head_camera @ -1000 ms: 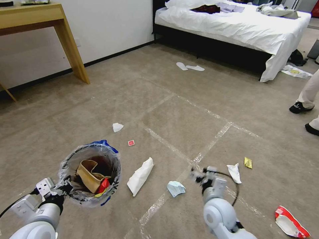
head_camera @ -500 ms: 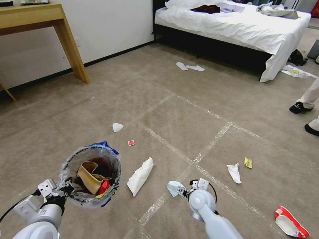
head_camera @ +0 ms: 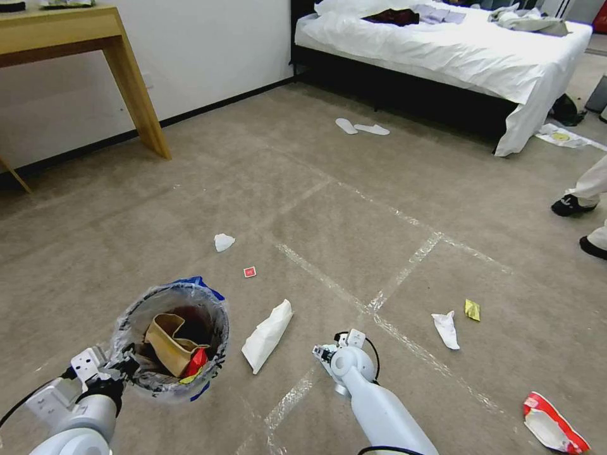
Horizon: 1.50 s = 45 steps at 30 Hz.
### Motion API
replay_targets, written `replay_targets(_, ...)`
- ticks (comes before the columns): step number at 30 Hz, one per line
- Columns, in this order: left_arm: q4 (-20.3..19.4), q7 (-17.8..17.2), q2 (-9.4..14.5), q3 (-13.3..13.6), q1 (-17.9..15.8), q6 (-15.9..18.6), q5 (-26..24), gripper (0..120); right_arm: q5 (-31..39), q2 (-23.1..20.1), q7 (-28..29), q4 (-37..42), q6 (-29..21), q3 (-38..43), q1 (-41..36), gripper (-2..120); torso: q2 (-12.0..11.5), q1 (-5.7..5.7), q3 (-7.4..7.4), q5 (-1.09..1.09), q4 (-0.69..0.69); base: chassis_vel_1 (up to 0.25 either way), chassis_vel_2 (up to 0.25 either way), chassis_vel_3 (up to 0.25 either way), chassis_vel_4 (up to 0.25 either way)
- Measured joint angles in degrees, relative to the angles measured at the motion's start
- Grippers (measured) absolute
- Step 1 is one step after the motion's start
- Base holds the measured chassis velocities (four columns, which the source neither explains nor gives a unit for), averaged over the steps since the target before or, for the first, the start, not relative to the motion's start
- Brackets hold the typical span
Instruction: Pick up the trash bin and place the garbage on the floor into it.
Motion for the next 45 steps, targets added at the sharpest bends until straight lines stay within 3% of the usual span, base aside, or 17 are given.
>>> replay_targets(27, -0.1, 0.7, -0.1, 0.5, 1.1, -0.7, 0.0, 1, -5.6, 3.6, -6.9, -12.1, 6.4, 3.2, 4.2, 99, 0.0, 0.00, 0.00, 0.00, 0.00, 0.000, 0.000, 0.000, 0.000)
replay_targets(32, -0.4, 0.7, -0.3, 0.7, 1.0, -0.7, 0.0, 1, -5.9, 3.5, -7.5, -13.4, 6.9, 3.5, 4.4, 87, 0.0, -0.01, 0.00, 0.01, 0.00, 0.000, 0.000, 0.000, 0.000)
replay_targets(38, -0.8, 0.9, -0.9, 0.9, 1.6, -0.9, 0.5, 1, -6.8, 3.5, -9.1, -15.0, 7.7, 3.6, 4.7, 62, 0.0, -0.01, 0.00, 0.01, 0.00, 0.000, 0.000, 0.000, 0.000)
replay_targets(45, -0.9, 1.0, -1.0, 0.9, 1.8, -1.1, 0.7, 1, -7.7, 3.9, -9.9, -15.8, 8.3, 3.4, 4.8, 39, 0.0, -0.01, 0.00, 0.01, 0.00, 0.000, 0.000, 0.000, 0.000)
